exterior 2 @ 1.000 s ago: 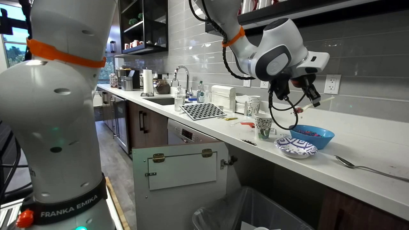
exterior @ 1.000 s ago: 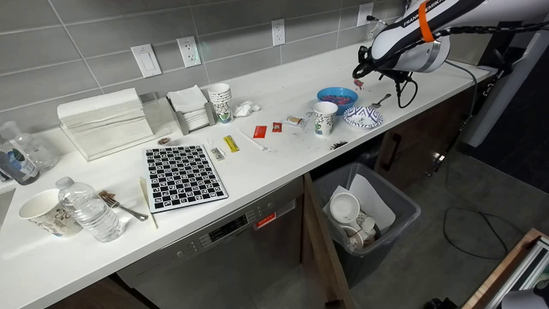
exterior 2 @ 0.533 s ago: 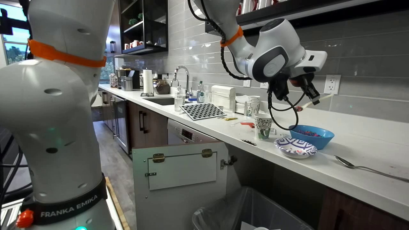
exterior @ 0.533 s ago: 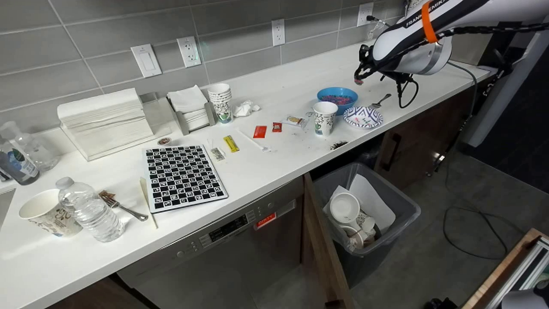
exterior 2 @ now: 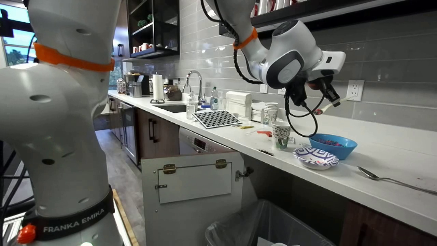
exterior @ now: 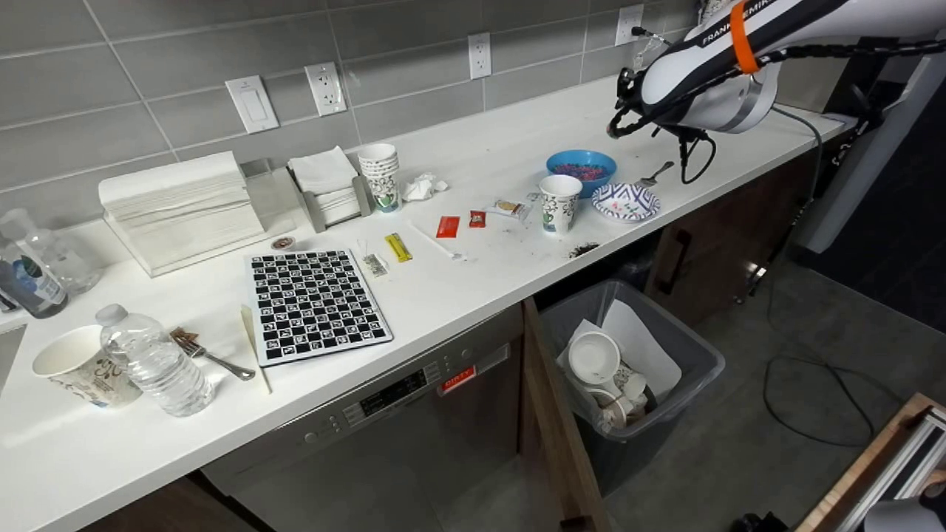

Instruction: Use the white spoon to transfer some contents from the blue bowl into the white bowl

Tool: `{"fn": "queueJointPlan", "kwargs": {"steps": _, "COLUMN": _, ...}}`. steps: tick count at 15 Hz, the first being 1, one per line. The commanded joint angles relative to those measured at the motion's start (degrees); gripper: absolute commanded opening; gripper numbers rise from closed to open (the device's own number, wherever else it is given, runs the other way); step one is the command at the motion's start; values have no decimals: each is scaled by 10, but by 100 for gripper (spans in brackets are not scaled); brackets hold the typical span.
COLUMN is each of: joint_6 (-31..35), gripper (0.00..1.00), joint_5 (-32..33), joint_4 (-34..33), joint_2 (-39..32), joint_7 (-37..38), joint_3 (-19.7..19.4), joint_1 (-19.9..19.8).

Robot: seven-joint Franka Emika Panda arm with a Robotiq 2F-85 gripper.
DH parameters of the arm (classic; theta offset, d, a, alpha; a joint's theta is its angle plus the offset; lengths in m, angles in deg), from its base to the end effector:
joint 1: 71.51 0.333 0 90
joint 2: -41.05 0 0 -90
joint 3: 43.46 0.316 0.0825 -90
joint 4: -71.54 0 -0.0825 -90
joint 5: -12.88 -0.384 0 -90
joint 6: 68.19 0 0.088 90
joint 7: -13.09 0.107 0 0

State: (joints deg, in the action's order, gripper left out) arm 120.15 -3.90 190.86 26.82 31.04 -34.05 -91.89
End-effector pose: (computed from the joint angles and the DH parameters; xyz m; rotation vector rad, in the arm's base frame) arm 0.6091 -0.1551 0.4220 -2.4091 1.0788 -1.3340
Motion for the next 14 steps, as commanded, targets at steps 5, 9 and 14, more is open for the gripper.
{"fn": "queueJointPlan", "kwargs": {"steps": 5, "joint_6": 49, "gripper": 3, "joint_5": 15, "joint_4": 35, "joint_2": 15, "joint_7": -9, "joint_3": 74, "joint_1": -79}}
{"fn": "queueJointPlan", "kwargs": {"steps": 9, "joint_6": 83, "gripper": 3, "joint_5": 46, "joint_4": 41, "joint_2": 10, "joint_7": -4, "joint_3": 128, "joint_1": -132}}
{"fn": "queueJointPlan", "kwargs": {"steps": 14, "joint_6": 114, "gripper": 3, "joint_5": 102, "joint_4": 53, "joint_2": 5, "joint_7": 6, "joint_3": 186, "joint_1": -193}}
